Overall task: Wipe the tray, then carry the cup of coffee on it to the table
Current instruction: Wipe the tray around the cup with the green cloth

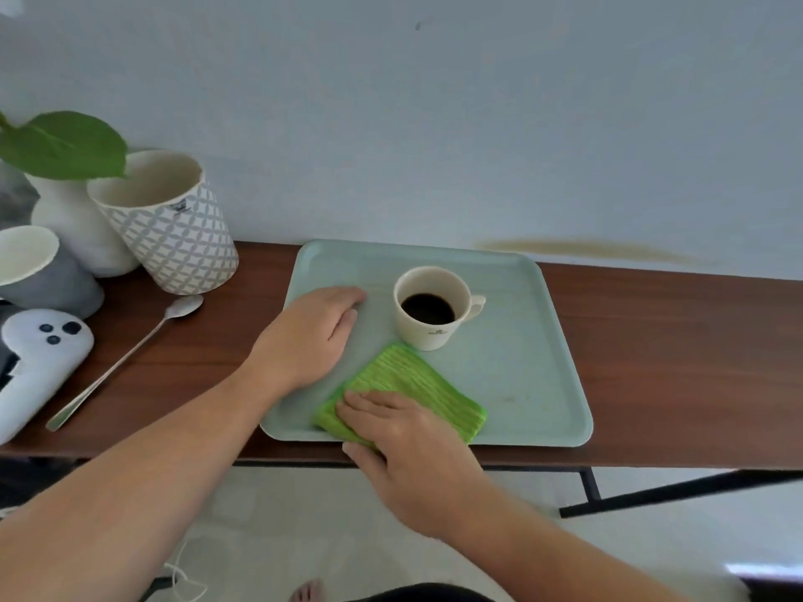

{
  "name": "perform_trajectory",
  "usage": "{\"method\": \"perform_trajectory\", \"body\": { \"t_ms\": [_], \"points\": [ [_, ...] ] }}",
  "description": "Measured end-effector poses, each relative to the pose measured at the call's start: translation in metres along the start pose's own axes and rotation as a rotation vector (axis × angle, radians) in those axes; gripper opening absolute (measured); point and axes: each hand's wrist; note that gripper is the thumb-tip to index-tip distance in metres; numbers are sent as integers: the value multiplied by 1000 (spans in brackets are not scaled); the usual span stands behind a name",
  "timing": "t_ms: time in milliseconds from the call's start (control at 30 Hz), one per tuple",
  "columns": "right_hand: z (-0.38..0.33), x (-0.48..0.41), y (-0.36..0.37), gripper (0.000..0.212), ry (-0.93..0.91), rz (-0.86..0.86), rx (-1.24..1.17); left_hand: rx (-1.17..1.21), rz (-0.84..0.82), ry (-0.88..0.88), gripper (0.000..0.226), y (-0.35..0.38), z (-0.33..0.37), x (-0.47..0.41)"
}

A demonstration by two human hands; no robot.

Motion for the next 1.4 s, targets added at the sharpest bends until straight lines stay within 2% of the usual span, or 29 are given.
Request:
{"method": "perform_trajectory", "body": {
  "t_ms": [67,133,300,433,633,733,867,1000,1100,1233,1400],
  "points": [
    [23,18,-12,47,57,5,-2,-248,-71,113,48,6,6,1],
    [51,40,-27,49,135,15,32,-340,-102,126,53,9,8,2],
    [105,51,-60,50,349,96,92,-390,-153,134,57,9,6,2],
    [94,13,-49,52,428,127,81,-385,-204,50,60,13,7,-3],
    [30,14,-8,51,155,91,86,-407,-212,9,62,18,10,-6],
    [6,-2,3,50,40,12,95,-421,-200,22,62,18,10,-6],
    [22,5,-15,50,-79,-102,48,-428,-202,25,61,16,11,-6],
    [83,43,-52,49,25,-139,-4,-417,-194,33,61,16,9,-4],
    [110,58,-68,52,184,-19,-23,-388,-187,30,61,17,11,-4],
    [93,38,-45,59,302,122,95,-401,-178,23,61,17,10,-3],
    [28,2,-8,59,67,28,143,-426,-185,33,61,18,8,-5]
  ]
}}
Point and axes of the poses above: each hand's wrist, its own x-axis away from the middle knuckle, its own y-axis out of the palm, z = x × y, and after that the axes turned 2 degrees about y, right-handed
